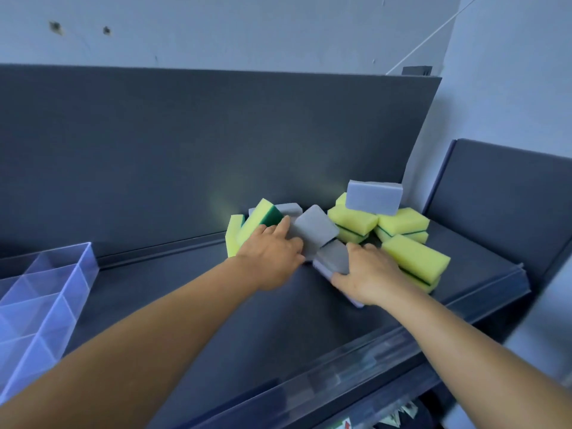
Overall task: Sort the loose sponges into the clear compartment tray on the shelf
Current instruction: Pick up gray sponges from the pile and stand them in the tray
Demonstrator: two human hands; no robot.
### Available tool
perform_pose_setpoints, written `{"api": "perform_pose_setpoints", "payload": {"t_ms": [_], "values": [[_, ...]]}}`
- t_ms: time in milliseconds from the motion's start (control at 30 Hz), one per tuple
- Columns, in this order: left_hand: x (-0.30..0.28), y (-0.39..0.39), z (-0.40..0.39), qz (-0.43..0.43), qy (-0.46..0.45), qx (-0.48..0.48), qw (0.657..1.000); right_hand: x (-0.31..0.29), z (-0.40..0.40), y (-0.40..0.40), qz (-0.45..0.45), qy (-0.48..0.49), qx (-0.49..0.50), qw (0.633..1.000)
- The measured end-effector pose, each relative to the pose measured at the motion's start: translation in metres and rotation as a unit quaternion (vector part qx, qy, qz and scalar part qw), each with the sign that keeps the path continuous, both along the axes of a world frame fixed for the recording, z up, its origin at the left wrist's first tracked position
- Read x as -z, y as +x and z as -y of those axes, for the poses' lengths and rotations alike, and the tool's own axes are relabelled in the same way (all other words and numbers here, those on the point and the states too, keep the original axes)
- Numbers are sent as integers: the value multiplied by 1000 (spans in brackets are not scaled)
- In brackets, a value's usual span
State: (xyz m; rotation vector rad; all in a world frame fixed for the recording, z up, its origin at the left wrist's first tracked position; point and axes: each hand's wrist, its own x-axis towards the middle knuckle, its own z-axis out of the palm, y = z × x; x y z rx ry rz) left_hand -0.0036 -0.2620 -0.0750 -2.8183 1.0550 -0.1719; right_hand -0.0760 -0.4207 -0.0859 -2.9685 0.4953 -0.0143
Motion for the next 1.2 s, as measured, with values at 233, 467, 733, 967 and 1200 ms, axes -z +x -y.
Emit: {"api": "perform_pose_setpoints", "payload": {"t_ms": [233, 467, 733, 967, 1200], "values": [[2, -9, -22, -13, -160, -16, 987, -8, -13, 13, 80, 119, 65, 988], [-17, -14, -31, -76, -452, -46, 887, -16, -21, 9, 156, 180, 10, 971], [-39, -14, -71, -93, -436, -61, 893, -32, -47, 10, 196, 262, -86, 941], [-60, -23, -151, -30, -444, -99, 890, -57, -116, 13, 199, 311, -156, 916], [-78, -46, -261, -3, -404, -133, 905, -81, -221, 8, 226, 333, -229, 887]]}}
